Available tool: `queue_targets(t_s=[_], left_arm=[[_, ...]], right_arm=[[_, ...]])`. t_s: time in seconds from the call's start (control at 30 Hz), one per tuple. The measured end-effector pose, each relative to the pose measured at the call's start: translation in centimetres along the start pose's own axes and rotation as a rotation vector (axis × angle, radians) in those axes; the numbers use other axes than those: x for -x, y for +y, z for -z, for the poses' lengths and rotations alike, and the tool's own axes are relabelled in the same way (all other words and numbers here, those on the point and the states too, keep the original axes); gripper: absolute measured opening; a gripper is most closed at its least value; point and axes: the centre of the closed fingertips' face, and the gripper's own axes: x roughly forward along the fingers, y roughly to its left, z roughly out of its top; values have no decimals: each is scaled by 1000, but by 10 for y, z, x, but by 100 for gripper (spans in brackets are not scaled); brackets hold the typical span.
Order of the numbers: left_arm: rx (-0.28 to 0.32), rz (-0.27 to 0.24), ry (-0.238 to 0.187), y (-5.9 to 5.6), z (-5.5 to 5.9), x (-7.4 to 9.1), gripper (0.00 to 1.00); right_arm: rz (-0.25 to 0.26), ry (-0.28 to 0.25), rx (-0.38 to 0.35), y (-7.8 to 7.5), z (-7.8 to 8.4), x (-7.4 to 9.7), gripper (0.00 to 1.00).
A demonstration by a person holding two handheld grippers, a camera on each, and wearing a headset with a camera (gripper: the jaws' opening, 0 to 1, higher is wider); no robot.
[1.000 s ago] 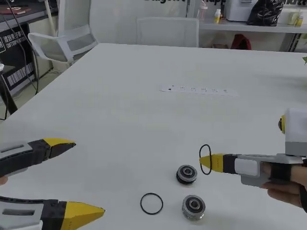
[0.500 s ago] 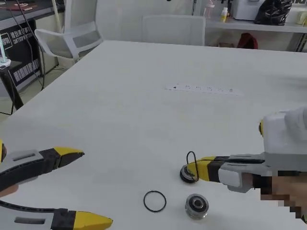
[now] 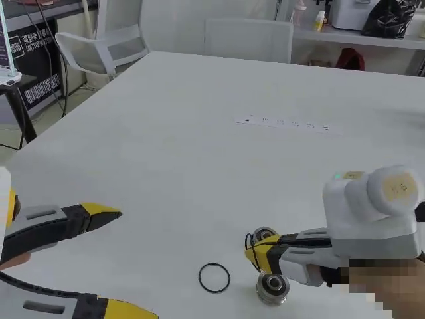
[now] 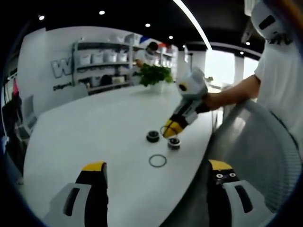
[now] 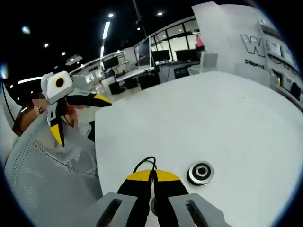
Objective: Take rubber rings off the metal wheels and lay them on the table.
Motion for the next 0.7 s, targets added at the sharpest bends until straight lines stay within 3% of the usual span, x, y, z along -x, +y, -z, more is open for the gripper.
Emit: queue_targets(t_s=[0.07, 0.2, 0.33, 0.7], left_arm=[[3, 2, 1, 0, 1, 0, 87], [3, -4, 6, 1, 2, 0, 87], [3, -3, 9, 1, 2, 0, 85], [22, -7, -2, 2, 2, 0, 84]], right_arm=[[17, 19, 31, -1, 4, -3, 0], [4, 31, 7, 2, 7, -8, 0], [25, 52, 25, 0, 12, -10, 0], [34, 73, -12, -5, 19, -10, 0]])
